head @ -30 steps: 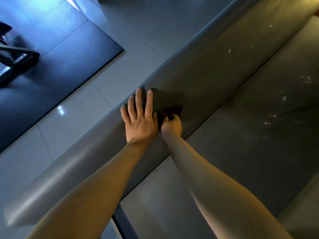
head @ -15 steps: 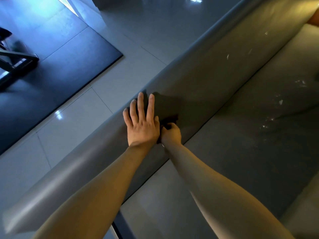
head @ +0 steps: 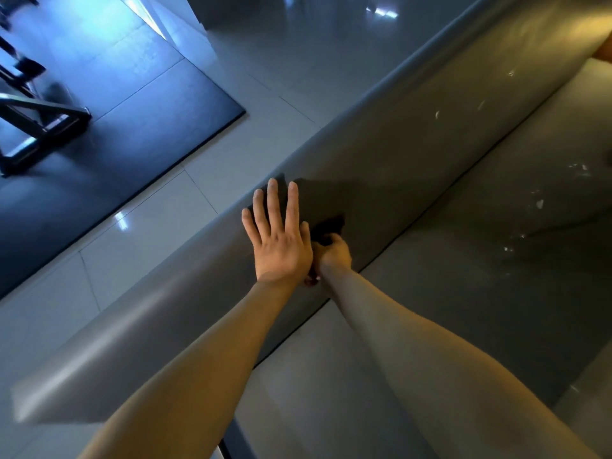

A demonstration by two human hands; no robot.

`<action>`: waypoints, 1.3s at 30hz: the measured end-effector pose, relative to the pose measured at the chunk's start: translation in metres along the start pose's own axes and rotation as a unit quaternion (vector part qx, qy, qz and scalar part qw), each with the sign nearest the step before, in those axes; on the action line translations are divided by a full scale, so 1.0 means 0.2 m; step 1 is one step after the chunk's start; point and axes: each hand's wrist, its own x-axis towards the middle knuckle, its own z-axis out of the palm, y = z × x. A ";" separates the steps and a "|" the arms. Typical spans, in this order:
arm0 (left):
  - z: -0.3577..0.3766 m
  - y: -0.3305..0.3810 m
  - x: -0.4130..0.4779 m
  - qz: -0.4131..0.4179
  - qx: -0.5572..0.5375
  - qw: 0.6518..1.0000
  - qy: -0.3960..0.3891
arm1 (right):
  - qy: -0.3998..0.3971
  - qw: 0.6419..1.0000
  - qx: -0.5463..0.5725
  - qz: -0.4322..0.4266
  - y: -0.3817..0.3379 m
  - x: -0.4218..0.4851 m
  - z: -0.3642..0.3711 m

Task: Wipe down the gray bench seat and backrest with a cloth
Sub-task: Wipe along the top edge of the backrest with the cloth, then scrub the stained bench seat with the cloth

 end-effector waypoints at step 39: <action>0.08 1.62 -1.10 -0.327 -0.477 0.761 -0.295 | 0.130 0.991 -0.013 0.012 0.18 -0.50 -2.03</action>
